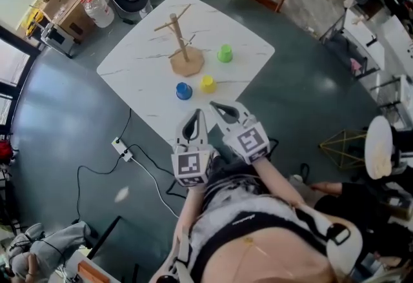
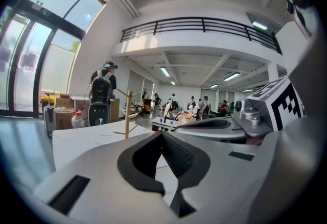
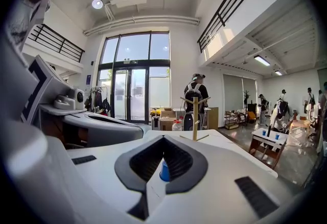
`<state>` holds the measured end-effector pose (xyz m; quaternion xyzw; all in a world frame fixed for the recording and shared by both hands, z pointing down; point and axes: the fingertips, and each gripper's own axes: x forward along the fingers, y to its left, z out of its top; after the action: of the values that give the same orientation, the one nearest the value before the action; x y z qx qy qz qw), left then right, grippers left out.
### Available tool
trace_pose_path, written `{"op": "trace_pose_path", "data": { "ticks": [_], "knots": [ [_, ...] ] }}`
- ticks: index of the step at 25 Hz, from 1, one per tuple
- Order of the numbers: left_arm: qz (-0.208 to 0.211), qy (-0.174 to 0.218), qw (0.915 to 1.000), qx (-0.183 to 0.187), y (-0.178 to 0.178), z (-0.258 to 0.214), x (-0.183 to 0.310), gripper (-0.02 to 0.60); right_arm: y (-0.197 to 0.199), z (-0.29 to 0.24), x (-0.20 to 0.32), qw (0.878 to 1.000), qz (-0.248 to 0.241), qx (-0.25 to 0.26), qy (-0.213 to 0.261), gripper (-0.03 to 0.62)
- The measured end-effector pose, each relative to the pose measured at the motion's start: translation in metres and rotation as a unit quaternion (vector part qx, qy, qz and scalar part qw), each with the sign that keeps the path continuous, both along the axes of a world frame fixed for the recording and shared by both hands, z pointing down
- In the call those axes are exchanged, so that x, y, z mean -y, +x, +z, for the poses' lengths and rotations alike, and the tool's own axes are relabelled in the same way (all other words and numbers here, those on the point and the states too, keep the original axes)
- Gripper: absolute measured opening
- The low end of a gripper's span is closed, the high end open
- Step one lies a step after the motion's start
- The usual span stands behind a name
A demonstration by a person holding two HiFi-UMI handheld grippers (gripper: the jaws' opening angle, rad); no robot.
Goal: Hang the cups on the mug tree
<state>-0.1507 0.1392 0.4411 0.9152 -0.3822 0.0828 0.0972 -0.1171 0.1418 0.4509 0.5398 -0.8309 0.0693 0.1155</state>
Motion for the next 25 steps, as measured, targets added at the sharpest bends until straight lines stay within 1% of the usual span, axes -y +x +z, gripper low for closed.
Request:
{"op": "trace_pose_path", "data": {
  "ticks": [3,9,14,19,22,25],
  "knots": [
    [-0.025,-0.009,0.9996,0.000,0.000,0.004,0.013,-0.003,0.003,0.000,0.015,1.000,-0.016,0.006,0.002,0.003],
    [-0.089,-0.014,0.9959,0.010,0.013,0.003,0.044,-0.002,0.021,-0.005,0.053,0.997,-0.073,0.011,0.002,0.003],
    [-0.134,-0.016,0.9907,0.010,0.010,0.003,0.068,-0.002,0.008,-0.009,0.084,0.991,-0.135,0.012,0.003,0.003],
    [-0.202,-0.012,0.9792,0.016,0.008,-0.004,0.082,0.000,0.001,-0.013,0.101,0.979,-0.205,0.018,-0.002,0.003],
    [-0.254,-0.011,0.9671,0.017,0.004,-0.009,0.088,0.000,-0.003,-0.018,0.108,0.966,-0.257,0.014,-0.003,0.003],
    [-0.293,-0.012,0.9558,0.018,0.004,-0.011,0.090,0.000,-0.002,-0.020,0.112,0.956,-0.294,0.011,-0.004,0.003]
  ]
}}
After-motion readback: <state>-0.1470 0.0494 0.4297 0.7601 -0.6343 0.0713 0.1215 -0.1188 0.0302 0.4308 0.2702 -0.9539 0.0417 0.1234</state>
